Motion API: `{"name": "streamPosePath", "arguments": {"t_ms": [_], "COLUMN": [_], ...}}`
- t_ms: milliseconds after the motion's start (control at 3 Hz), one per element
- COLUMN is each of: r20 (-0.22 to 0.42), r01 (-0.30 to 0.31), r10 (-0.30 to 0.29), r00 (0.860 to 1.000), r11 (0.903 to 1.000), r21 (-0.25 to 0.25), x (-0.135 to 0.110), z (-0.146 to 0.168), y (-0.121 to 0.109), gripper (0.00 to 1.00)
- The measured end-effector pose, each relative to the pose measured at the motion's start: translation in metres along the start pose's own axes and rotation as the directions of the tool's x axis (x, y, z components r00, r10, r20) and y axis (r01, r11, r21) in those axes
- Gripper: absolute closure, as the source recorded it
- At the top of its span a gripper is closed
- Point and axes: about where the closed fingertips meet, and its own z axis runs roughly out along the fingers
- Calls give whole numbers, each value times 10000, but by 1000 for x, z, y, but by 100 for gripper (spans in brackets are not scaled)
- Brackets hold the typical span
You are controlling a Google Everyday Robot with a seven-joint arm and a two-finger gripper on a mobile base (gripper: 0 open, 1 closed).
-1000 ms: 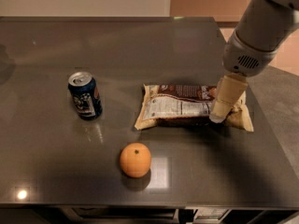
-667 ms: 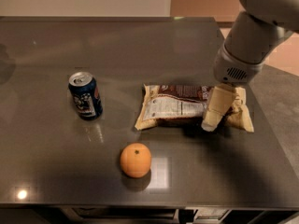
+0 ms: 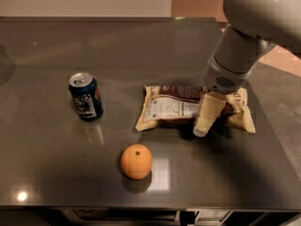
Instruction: Pick brown chip bag
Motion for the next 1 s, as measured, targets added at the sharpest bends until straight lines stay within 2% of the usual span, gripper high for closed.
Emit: {"name": "streamPosePath", "arguments": {"t_ms": [333, 1000], "r20": [-125, -198], "r01": [71, 256], "r10": [-74, -265], "r00": [9999, 9995], "r11": [9998, 9987], "r21": [-198, -447], "x": [-5, -11], "z": [9, 3], "y": [1, 2], "gripper": [17, 64]}}
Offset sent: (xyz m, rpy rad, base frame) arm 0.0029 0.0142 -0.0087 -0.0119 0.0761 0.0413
